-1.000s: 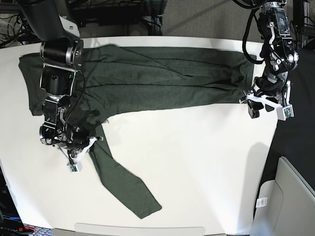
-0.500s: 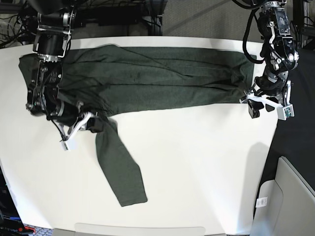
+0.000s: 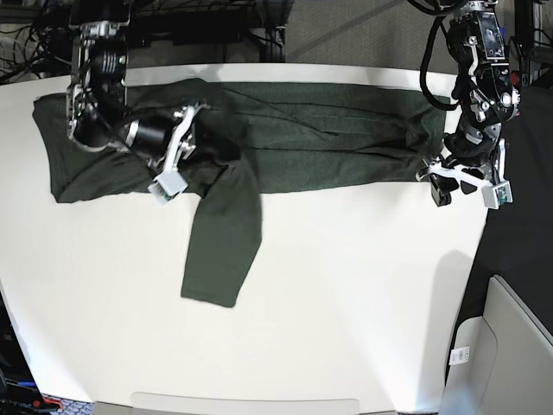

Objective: Fold the T-shirt properly
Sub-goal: 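Move the right gripper down and grasp the trailing green sleeve, then lay the sleeve across the folded body toward the left gripper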

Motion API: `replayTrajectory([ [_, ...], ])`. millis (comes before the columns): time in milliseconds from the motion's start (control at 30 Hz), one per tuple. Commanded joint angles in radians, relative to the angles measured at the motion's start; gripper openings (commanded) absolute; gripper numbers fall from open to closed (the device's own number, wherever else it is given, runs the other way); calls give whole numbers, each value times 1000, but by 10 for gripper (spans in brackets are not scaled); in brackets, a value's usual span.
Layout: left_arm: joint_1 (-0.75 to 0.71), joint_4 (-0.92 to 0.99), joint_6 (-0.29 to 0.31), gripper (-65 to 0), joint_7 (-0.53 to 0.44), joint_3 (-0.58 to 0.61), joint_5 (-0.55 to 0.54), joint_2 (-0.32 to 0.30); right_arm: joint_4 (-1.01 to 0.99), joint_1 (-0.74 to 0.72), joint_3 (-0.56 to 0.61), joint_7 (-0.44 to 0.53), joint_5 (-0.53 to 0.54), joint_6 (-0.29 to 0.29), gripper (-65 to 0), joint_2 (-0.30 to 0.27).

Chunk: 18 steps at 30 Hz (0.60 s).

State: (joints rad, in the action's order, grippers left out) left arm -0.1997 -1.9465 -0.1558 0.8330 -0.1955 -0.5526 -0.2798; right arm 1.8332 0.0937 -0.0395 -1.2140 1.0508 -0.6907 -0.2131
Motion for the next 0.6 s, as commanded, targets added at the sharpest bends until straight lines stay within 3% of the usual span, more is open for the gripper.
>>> replayTrajectory([
  [0, 7, -18, 3, -299, -22, -3, -1, -11, 38, 1, 10, 15, 29, -7, -644, -4],
  [367, -10, -18, 3, -300, -22, -3, -1, 4, 92, 84, 20, 16, -5, -7, -631, -29],
  [433, -22, -18, 3, -300, -22, -5, -1, 4, 93, 79, 14, 20, -39, -7, -574, -50],
  [567, -24, -18, 3, -300, -22, -5, -1, 4, 95, 79, -69, 20, -45, -7, -359, -58],
])
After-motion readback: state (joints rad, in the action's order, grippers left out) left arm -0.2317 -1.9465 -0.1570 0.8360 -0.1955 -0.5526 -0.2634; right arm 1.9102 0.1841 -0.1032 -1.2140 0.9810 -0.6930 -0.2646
